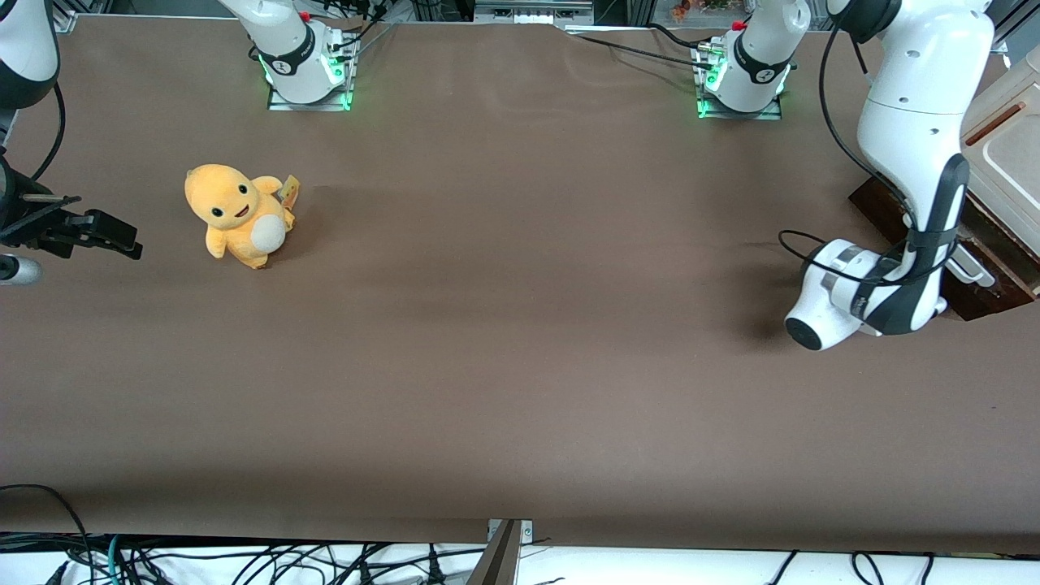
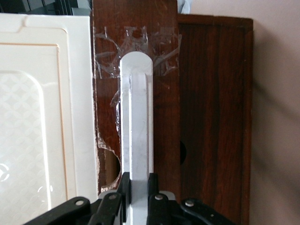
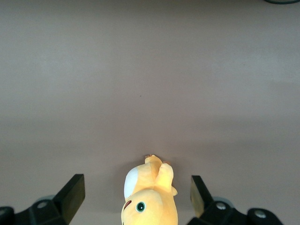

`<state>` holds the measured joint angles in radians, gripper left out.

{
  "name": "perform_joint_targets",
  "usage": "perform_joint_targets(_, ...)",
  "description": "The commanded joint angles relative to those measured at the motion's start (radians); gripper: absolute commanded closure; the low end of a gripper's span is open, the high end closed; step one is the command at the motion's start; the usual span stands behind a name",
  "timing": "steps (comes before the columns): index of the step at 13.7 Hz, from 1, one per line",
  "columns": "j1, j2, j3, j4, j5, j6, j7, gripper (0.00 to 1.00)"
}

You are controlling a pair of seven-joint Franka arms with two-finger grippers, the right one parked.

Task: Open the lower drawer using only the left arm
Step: 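Pull the handle with the left gripper, sliding the drawer outward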

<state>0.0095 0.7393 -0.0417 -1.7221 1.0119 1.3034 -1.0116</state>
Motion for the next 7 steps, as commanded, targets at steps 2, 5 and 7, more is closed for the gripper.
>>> perform_joint_targets(2,-0.043,0.037,0.005,0.108,0.024,-0.016,0.027,0.88)
perform_joint_targets(5,-0.058,0.054,0.005,0.128,0.019,-0.024,0.027,0.88)
perform_joint_targets(7,-0.059,0.057,0.005,0.128,0.017,-0.027,0.021,0.88)
